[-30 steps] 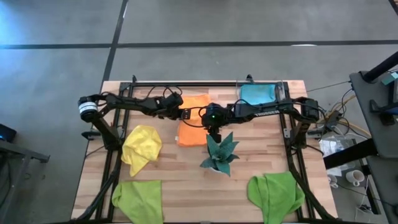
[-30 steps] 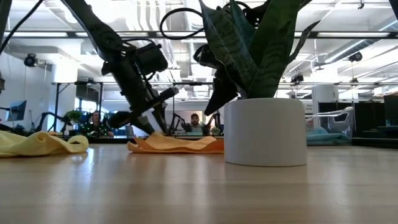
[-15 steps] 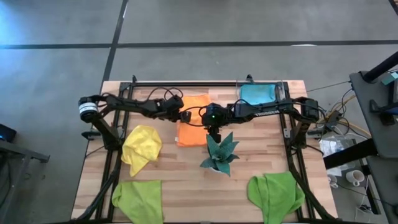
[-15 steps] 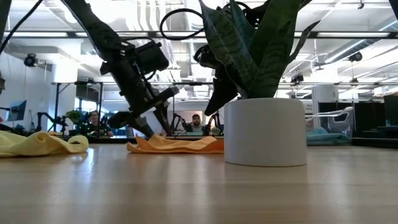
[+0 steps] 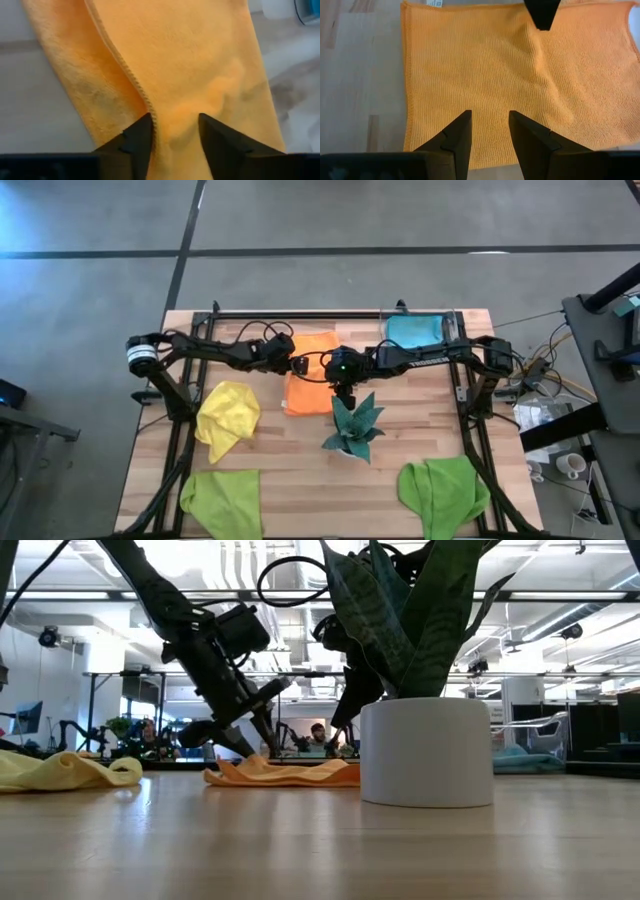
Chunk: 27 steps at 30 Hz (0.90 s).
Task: Fold microfiber towels
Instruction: Fold the orange microfiber cloth
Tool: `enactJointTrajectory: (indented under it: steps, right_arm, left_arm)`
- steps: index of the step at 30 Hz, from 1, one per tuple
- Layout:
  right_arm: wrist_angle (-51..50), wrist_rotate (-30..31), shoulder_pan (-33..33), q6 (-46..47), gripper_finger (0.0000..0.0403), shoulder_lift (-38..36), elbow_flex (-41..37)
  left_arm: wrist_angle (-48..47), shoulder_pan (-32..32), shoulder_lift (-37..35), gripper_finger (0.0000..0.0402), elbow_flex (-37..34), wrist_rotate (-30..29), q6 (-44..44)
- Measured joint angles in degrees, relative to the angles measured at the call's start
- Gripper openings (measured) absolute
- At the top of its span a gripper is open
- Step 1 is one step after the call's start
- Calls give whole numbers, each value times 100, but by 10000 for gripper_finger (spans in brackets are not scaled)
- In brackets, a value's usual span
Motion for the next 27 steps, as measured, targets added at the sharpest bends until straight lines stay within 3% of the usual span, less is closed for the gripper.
enactJointTrajectory:
  steps: [7, 15, 20, 27]
  right_arm:
    - [5, 0, 0, -1, 128, 0, 0]
    - [-32, 0, 0, 17, 128, 0, 0]
    - [-79, 2, 0, 19, 128, 0, 0]
    - [12, 6, 0, 19, 128, 0, 0]
  left_arm:
    - [-19, -16, -2, 11, 0, -356, -142]
    - [-282, -119, -262, 1, 8, -377, -288]
    - [-1021, -195, -448, 1, 4, -804, -449]
    - [-892, -199, -139, 0, -29, -829, -496]
